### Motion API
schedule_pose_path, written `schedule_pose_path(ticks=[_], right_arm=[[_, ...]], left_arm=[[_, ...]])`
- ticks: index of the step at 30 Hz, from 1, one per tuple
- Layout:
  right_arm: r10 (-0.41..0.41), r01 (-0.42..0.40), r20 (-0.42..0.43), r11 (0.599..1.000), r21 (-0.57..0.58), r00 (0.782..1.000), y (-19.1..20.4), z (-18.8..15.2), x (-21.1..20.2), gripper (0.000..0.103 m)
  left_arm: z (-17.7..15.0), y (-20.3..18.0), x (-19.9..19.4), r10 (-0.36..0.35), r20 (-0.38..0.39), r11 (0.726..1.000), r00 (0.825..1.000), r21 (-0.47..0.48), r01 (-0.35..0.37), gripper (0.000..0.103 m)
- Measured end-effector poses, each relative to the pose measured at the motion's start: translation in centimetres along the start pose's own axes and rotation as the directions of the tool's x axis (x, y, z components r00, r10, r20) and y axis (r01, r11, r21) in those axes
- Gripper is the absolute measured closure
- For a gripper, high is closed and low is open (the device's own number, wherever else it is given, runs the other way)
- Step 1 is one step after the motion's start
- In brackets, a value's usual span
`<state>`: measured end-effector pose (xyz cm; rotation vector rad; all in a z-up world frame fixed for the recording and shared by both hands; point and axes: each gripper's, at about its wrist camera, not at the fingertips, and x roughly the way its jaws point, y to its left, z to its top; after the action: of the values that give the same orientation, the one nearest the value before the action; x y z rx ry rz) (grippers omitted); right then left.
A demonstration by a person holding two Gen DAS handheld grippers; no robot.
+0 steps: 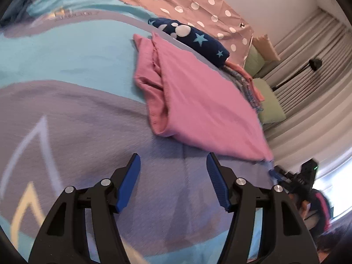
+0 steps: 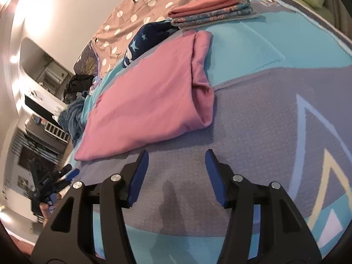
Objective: Fold small clothes
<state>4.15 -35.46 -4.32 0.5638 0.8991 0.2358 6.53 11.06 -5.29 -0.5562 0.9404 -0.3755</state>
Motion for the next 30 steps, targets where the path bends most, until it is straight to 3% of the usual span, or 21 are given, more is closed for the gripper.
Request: schedule_pose_path(ticks=[6,7,8,9,11,12,14,17,23,25,27,30], right_arm=[[0.078,-0.078,0.005,0.996,0.05,0.997,0.0,1.3,2.0,0.047],[0.09,-0.091,0.006,0.995,0.048,0.996,0.0,1.7,2.4,0.052],[0.083,-0.083,0.008,0.995,0.06,0.997,-0.3,2.0,2.9,0.062],[0.046,-0.047,0.005,0.994,0.098,0.999,-0.8,2.3,3.4,0.1],[0.082,-0.087,0.033,0.974,0.211,0.996,-2.4,2.5,2.7,0.099],[0.084,-0.096,0.06,0.97,0.225,0.995,-2.8,2.5,1.7,0.099],[0.044,-0.059,0.08,0.979,0.194,0.996,-3.1,2.4,0.3,0.1],[0.021,-0.026,0.033,0.989,0.144,0.999,-2.9,1.9,0.5,0.1],[0.018,-0.022,0.036,0.992,0.127,0.999,-2.5,1.1,-0.1,0.094],[0.019,-0.026,0.055,0.991,0.132,0.998,-2.8,1.1,-0.9,0.073],[0.043,-0.054,0.079,0.989,0.141,0.996,-3.2,0.8,-1.4,0.06],[0.074,-0.085,0.082,0.986,0.145,0.994,-3.1,1.1,-0.8,0.055]], left_arm=[[1.3,0.9,2.0,-0.123,0.008,0.985,0.992,-0.117,0.123,0.044],[1.5,0.9,2.4,-0.157,0.003,0.98,0.988,-0.121,0.156,0.065],[1.8,1.1,3.3,-0.205,-0.014,0.971,0.979,-0.132,0.201,0.097],[2.0,1.2,3.7,-0.197,-0.017,0.971,0.98,-0.144,0.193,0.1],[2.3,1.9,4.1,-0.144,0.002,0.97,0.99,-0.197,0.142,0.101],[2.3,2.3,3.7,-0.153,0.02,0.962,0.988,-0.226,0.154,0.101],[2.0,2.2,2.3,-0.133,0.04,0.97,0.99,-0.202,0.138,0.101],[1.4,2.1,1.5,-0.096,0.018,0.985,0.995,-0.14,0.097,0.101],[0.7,3.0,0.7,-0.009,0.033,0.99,0.999,-0.137,0.014,0.101],[1.0,3.1,-0.4,0.083,0.059,0.99,0.995,-0.119,-0.075,0.101],[1.6,2.4,-1.5,0.162,0.094,0.985,0.982,-0.072,-0.155,0.094],[2.7,-1.0,-2.0,0.202,0.128,0.975,0.971,0.064,-0.212,0.077]])
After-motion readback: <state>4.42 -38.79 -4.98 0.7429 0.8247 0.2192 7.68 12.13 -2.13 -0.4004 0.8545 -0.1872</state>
